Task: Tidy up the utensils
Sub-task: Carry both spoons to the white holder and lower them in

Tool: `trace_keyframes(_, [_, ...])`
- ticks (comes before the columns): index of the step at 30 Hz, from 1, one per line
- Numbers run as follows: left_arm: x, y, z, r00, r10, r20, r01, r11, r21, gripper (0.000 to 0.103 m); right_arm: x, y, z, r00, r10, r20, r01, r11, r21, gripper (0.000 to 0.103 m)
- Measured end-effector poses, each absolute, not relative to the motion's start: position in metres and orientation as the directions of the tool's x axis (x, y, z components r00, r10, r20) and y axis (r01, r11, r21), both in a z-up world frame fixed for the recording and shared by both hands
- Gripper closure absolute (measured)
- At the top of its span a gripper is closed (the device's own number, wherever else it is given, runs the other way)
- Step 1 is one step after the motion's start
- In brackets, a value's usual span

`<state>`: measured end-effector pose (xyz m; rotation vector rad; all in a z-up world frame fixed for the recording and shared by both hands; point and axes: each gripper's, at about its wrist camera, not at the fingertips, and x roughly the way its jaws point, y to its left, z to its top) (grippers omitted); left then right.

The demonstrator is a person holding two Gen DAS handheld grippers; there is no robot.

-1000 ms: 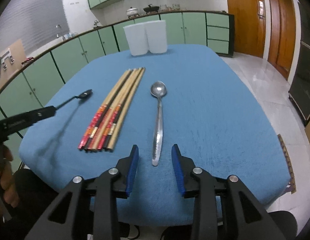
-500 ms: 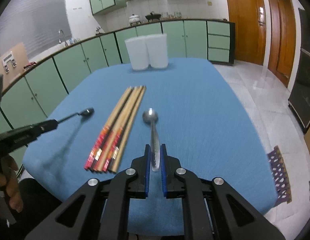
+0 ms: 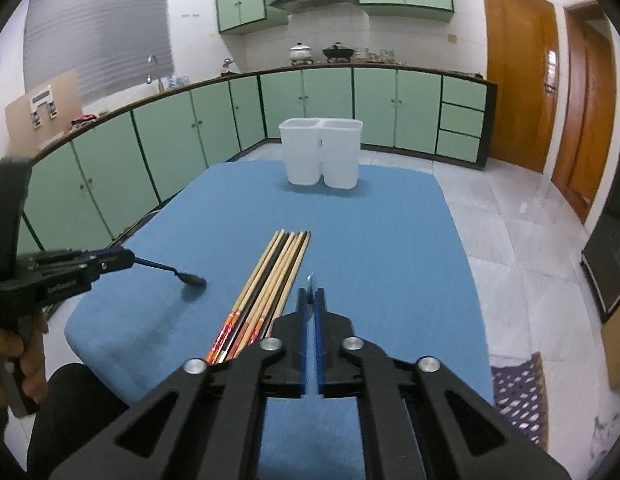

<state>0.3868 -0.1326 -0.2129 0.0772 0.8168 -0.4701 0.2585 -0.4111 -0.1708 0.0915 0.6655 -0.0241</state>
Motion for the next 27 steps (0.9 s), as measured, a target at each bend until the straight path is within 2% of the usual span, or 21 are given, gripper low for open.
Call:
trace_keyframes(15, [0.444,-0.170,-0.123,0.598,-0.468,-0.651,0.555,0.828,-0.086,0.091,0.314,-0.428,-0.095,0.813,0.047,-0.581,-0.019,0.998,0.055,0.102])
trace_keyframes(22, [0.512,-0.202,-0.077,0.615,-0.505,-0.605,0.566,0.818,-0.106,0.092,0.402,-0.444,-0.040,0.847,-0.001,-0.531,0.006,1.000,0.008,0.102])
trace_keyframes(27, [0.566,-0.234,-0.057,0.652,-0.504,-0.566,0.563,0.822,-0.082,0.092,0.473,-0.462,-0.026,0.852,-0.040,-0.522,0.045,0.999,-0.003,0.102])
